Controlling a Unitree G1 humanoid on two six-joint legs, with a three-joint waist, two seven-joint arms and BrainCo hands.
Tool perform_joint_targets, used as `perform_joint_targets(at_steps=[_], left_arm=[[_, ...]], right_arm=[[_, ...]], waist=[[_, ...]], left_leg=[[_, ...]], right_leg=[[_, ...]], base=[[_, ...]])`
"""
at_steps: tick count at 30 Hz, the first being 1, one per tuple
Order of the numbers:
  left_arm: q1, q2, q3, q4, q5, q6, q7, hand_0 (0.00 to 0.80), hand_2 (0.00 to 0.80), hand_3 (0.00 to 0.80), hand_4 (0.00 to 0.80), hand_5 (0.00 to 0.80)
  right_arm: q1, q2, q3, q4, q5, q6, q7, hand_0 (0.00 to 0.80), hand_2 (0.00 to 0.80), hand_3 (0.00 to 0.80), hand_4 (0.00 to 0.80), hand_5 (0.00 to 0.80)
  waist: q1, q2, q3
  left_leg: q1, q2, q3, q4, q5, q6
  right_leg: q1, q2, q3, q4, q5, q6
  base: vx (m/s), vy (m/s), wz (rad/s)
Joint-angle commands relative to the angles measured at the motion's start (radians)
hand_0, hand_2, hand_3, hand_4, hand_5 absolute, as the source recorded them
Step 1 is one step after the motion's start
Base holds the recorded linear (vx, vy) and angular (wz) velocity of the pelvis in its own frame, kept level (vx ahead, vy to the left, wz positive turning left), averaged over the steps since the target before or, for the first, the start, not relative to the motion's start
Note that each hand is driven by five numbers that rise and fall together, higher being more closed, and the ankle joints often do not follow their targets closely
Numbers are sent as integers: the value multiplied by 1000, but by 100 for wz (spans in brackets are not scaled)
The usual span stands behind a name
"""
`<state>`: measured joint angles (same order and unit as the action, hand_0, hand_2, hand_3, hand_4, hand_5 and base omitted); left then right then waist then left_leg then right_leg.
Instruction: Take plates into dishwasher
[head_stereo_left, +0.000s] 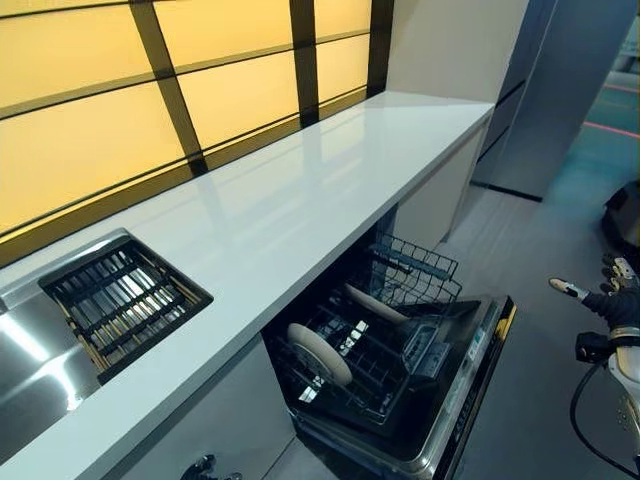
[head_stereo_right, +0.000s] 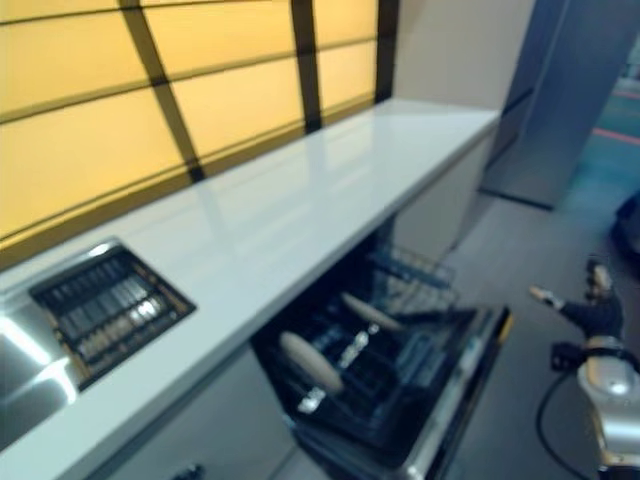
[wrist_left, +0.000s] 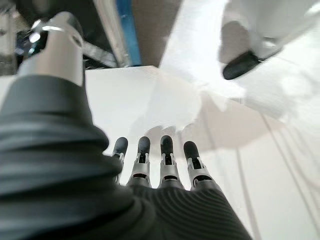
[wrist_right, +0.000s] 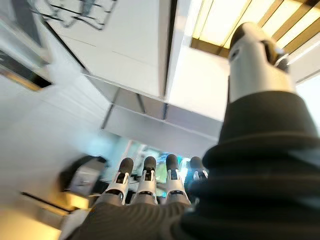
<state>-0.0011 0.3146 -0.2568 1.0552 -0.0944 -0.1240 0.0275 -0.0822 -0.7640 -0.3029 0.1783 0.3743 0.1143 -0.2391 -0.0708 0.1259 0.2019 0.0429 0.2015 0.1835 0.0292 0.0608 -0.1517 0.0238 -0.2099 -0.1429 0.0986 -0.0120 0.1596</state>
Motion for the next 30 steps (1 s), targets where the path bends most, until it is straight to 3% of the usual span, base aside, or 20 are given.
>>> perform_joint_targets(at_steps=[1,7,12,22,30], left_arm=[[-52,1,-10,26,-41,-42,0,0,0,0,0,0],[-66,-23,-70,5,-91,-67,-10,0,0,0,0,0],[-75,-25,-122,-23,-113,-99,-11,0,0,0,0,0],[-93,-24,-151,-82,-138,-96,-17,0,0,0,0,0],[-92,-27,-164,-116,-130,-86,-14,0,0,0,0,0]], right_arm=[[-81,-93,-33,1,50,-37,-7,0,0,0,0,0],[-145,-120,14,187,153,-72,-6,0,0,0,0,0],[-205,-88,63,336,211,-115,-1,0,0,0,0,0],[-259,-69,120,572,215,-122,0,0,0,0,0,0],[-268,-4,139,627,378,-169,197,0,0,0,0,0]], waist=[[4,10,40],[-17,95,113],[-19,141,171],[-9,191,223],[9,204,244]], left_leg=[[-113,40,-92,-7,119,-28],[-158,21,-78,-21,158,-35],[-200,10,-63,-21,172,-34],[-246,-9,-53,6,180,-35],[-262,-22,-63,12,180,-28]], right_leg=[[-37,11,-51,223,-148,-99],[-145,-27,-30,339,-185,-102],[-215,-43,-15,389,-194,-104],[-275,-72,-11,459,-215,-117],[-297,-81,-22,488,-224,-124]], base=[[-3,138,-5],[-102,86,-9],[-140,39,-17],[0,36,-4],[-4,6,3]])
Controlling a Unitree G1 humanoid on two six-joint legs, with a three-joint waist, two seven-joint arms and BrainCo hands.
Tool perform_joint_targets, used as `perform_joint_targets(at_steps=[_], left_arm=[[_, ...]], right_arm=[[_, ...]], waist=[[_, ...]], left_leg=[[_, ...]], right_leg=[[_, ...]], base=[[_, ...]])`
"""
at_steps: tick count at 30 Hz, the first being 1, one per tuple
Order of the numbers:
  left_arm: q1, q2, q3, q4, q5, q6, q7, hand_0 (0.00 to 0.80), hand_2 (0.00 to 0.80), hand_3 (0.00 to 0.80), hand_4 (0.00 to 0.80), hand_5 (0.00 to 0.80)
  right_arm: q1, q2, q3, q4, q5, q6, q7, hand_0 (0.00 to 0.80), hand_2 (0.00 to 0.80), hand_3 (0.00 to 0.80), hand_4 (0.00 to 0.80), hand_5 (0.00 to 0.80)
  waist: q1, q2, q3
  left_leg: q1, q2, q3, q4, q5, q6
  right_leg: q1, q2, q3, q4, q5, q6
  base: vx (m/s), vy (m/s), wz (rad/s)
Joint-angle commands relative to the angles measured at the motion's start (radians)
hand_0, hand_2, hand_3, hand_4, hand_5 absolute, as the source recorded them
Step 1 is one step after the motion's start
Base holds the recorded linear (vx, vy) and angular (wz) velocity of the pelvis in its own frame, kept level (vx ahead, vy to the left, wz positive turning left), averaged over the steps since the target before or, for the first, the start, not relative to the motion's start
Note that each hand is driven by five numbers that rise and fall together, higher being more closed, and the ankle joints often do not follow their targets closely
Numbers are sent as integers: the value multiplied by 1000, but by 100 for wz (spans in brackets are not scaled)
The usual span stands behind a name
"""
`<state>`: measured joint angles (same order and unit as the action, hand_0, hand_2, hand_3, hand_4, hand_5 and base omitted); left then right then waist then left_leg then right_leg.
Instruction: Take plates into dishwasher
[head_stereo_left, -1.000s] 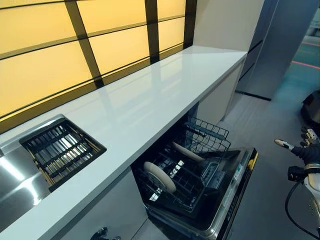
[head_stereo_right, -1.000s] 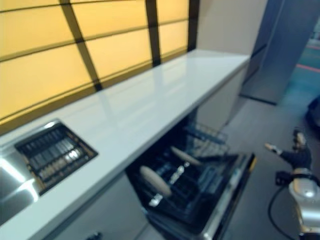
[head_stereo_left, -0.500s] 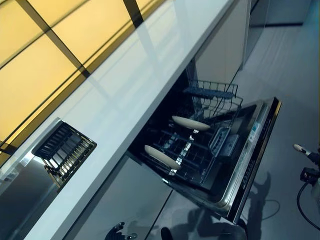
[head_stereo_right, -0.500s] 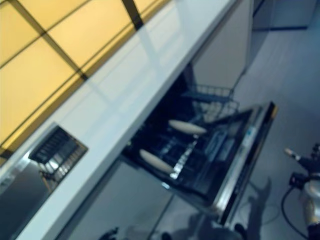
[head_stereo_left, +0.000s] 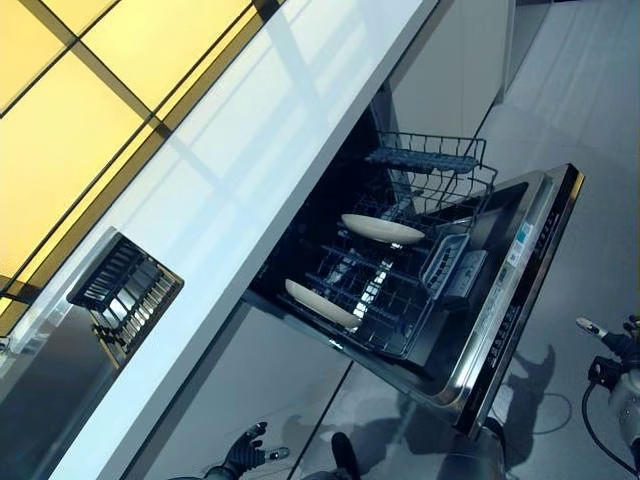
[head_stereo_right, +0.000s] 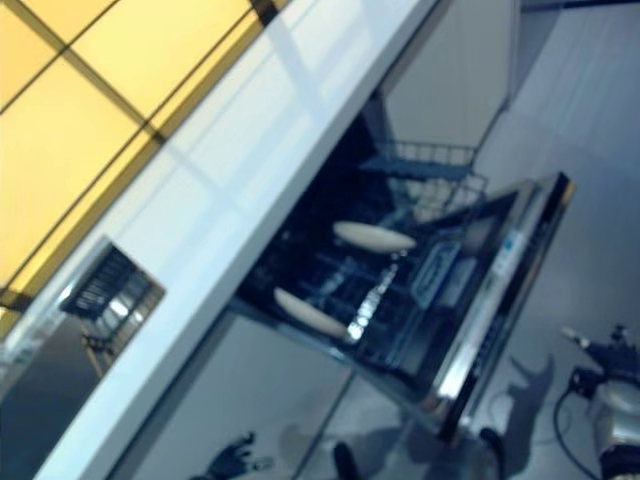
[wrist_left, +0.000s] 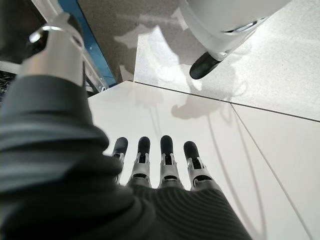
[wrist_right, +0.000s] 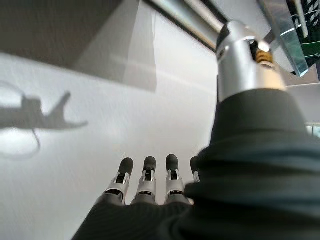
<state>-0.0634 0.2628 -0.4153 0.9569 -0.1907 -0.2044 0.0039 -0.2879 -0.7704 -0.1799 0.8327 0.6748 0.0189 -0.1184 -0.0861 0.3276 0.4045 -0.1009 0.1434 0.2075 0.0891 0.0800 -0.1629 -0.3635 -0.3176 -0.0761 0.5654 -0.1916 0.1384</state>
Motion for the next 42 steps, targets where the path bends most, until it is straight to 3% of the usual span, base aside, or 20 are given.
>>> perform_joint_targets(at_steps=[1,13,23,33,42], left_arm=[[-29,25,-7,-19,-32,-5,9,0,0,0,0,0],[-38,13,-37,-34,-38,24,16,0,0,0,0,0],[-12,-2,-64,-36,9,25,1,0,0,0,0,0],[4,-10,-84,-40,11,31,14,0,0,0,0,0],[24,-4,-59,-26,34,37,17,0,0,0,0,0]], right_arm=[[-60,15,23,-31,84,-77,94,0,0,0,0,0],[-124,112,149,-8,61,-16,192,0,0,0,0,0],[-151,214,232,7,74,24,174,0,0,0,0,0],[-157,262,272,14,60,9,150,0,0,0,0,0],[-146,278,282,-20,46,-10,167,0,0,0,0,0]], waist=[[26,3,42],[62,-1,41],[109,4,26],[146,-3,13],[182,-35,3]], left_leg=[[-118,35,-88,-48,161,-16],[-122,17,-95,-39,165,-13],[-104,10,-108,-51,173,-10],[-85,-13,-128,-57,160,-1],[-79,-39,-152,-33,129,13]], right_leg=[[90,25,-91,21,-44,-102],[101,11,-130,40,-57,-107],[157,0,-172,19,-52,-104],[212,-25,-208,-25,-30,-83],[256,-50,-241,-77,8,-59]], base=[[0,0,0],[13,11,7],[45,26,5],[63,47,10],[81,44,9]])
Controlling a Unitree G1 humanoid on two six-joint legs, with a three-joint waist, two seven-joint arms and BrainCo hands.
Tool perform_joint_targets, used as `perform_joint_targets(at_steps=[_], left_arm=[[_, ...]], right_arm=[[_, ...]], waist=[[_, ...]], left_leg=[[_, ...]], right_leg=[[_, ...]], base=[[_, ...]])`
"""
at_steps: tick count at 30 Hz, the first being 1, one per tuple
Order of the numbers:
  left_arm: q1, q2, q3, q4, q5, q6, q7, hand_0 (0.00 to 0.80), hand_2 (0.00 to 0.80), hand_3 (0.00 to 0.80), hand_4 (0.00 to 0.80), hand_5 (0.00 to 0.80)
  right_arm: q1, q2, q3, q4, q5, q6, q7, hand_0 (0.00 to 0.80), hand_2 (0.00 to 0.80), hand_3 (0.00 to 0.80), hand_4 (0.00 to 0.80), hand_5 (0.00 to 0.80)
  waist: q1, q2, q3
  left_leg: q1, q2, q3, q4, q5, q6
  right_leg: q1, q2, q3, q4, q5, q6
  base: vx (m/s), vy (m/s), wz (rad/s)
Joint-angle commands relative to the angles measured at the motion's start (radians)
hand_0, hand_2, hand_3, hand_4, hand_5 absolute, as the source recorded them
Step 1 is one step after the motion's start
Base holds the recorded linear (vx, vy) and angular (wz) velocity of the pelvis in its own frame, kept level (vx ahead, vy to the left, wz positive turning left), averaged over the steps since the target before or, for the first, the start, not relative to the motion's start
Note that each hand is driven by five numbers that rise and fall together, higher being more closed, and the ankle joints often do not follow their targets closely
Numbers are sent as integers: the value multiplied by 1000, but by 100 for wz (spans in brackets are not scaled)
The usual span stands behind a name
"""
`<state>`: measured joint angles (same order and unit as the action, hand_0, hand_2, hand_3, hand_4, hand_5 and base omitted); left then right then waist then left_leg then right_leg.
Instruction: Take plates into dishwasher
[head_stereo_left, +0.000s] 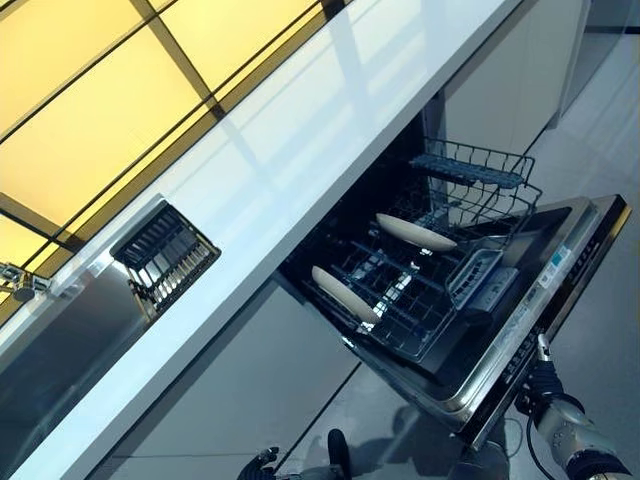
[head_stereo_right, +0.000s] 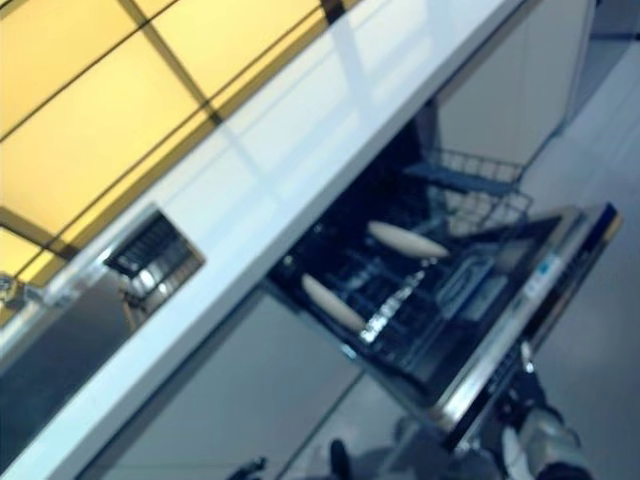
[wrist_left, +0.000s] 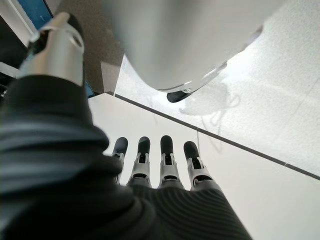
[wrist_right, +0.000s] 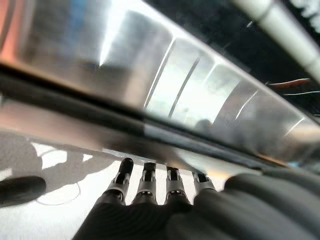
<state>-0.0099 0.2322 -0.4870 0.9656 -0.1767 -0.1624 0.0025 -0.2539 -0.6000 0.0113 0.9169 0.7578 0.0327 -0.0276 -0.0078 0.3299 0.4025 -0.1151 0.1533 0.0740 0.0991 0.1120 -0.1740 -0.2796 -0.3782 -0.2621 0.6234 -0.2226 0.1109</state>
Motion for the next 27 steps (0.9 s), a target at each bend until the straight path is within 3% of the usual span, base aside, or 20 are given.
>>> perform_joint_targets(at_steps=[1,11,27], left_arm=[[-29,27,14,-35,20,-5,19,0,0,0,0,0],[-15,43,53,-26,39,11,15,0,0,0,0,0],[31,90,141,18,74,22,8,0,0,0,0,0]], right_arm=[[-180,109,91,-106,-36,-25,75,0,0,0,0,0],[-182,151,113,-175,-41,-41,104,0,0,0,0,0],[-190,261,173,-294,-67,-45,139,0,0,0,0,0]], waist=[[105,-38,5],[141,-96,9],[235,-223,-61]], left_leg=[[-66,-49,-19,-41,95,25],[-69,-64,-44,21,52,39],[-43,-39,-76,25,18,46]], right_leg=[[173,10,-56,-135,40,-31],[227,0,-84,-206,95,-5],[375,32,-136,-385,181,31]], base=[[62,28,6],[68,-3,8],[96,-31,5]])
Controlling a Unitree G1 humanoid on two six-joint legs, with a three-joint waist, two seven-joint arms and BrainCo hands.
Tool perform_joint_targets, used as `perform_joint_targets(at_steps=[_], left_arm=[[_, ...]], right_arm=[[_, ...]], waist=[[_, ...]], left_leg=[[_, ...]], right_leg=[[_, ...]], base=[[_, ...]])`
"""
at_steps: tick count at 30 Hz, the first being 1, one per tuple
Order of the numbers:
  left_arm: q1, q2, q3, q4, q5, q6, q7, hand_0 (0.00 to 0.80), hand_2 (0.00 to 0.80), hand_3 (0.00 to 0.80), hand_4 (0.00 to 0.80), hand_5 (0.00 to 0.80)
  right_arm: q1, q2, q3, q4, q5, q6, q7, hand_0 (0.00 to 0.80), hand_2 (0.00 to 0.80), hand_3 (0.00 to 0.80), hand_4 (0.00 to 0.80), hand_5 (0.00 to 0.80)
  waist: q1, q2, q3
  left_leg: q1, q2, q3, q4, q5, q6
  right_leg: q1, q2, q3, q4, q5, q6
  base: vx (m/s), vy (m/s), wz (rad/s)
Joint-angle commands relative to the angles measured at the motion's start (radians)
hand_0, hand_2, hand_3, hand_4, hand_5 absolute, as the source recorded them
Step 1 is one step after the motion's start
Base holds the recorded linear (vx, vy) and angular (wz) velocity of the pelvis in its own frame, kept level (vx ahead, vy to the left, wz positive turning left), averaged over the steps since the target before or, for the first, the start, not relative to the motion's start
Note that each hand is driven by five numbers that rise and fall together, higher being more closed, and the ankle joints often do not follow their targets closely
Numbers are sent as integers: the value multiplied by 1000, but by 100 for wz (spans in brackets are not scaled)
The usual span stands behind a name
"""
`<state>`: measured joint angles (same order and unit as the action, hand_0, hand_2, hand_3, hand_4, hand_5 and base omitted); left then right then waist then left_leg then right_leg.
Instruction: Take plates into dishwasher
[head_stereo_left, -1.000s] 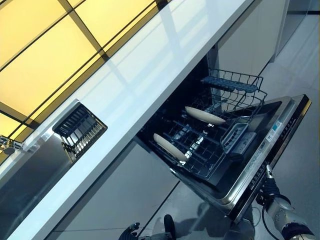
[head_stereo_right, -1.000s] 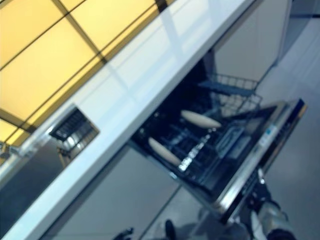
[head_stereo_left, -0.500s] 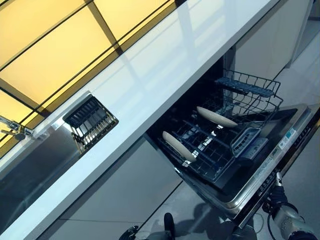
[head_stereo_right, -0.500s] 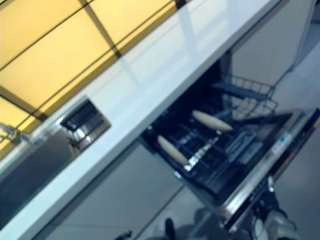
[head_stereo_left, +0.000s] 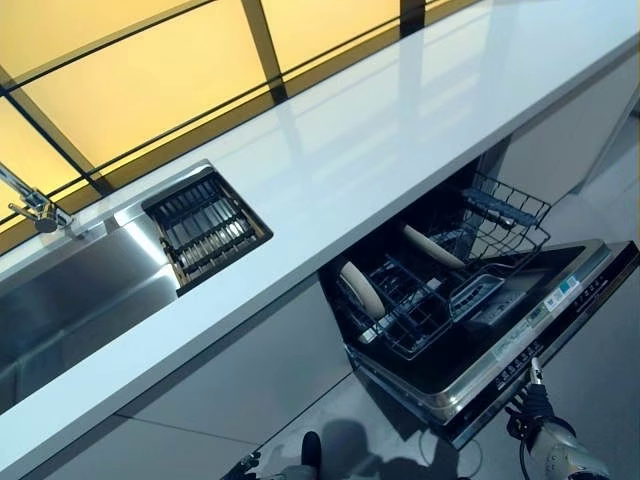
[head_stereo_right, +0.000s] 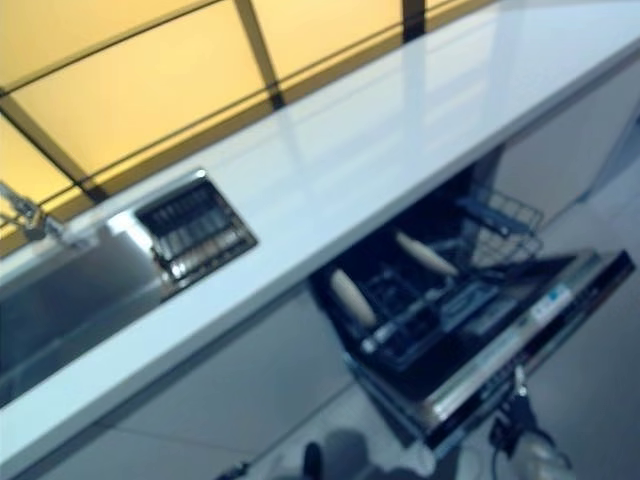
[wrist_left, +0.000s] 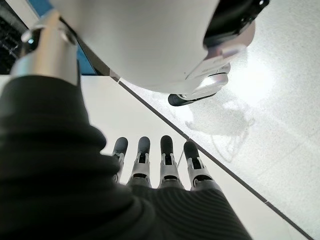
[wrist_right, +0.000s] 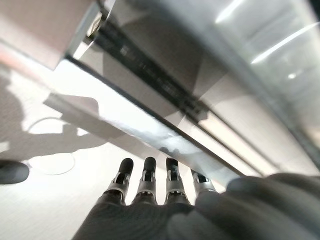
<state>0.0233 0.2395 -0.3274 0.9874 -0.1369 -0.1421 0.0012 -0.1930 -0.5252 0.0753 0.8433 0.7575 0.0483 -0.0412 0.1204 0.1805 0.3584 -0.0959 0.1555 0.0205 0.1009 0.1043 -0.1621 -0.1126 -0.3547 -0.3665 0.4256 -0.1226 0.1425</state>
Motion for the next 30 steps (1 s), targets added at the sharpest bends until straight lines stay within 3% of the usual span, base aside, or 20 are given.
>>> perform_joint_targets(at_steps=[1,11,17,30], left_arm=[[-1,84,-16,-3,39,3,9,0,0,0,0,0],[15,96,24,29,65,14,15,0,0,0,0,0],[15,108,54,44,84,12,8,0,0,0,0,0],[-6,150,119,78,127,6,8,0,0,0,0,0]], right_arm=[[-252,187,110,-222,-62,-62,152,0,0,0,0,0],[-288,212,127,-227,-65,-70,139,0,0,0,0,0],[-353,200,133,-231,-156,-107,94,0,0,0,0,0],[-408,142,118,-173,-231,-97,60,0,0,0,0,0]], waist=[[112,-76,-24],[185,-136,-87],[243,-173,-111],[278,-238,-166]], left_leg=[[-67,-42,-25,22,29,37],[-58,-53,-57,23,8,55],[-53,-74,-91,19,-9,69],[-44,-124,-135,-41,-11,109]], right_leg=[[213,12,-35,-200,90,0],[303,33,-60,-279,115,16],[354,32,-83,-303,123,25],[356,23,-75,-306,222,58]], base=[[121,-30,8],[89,2,18],[73,29,25],[35,16,18]])
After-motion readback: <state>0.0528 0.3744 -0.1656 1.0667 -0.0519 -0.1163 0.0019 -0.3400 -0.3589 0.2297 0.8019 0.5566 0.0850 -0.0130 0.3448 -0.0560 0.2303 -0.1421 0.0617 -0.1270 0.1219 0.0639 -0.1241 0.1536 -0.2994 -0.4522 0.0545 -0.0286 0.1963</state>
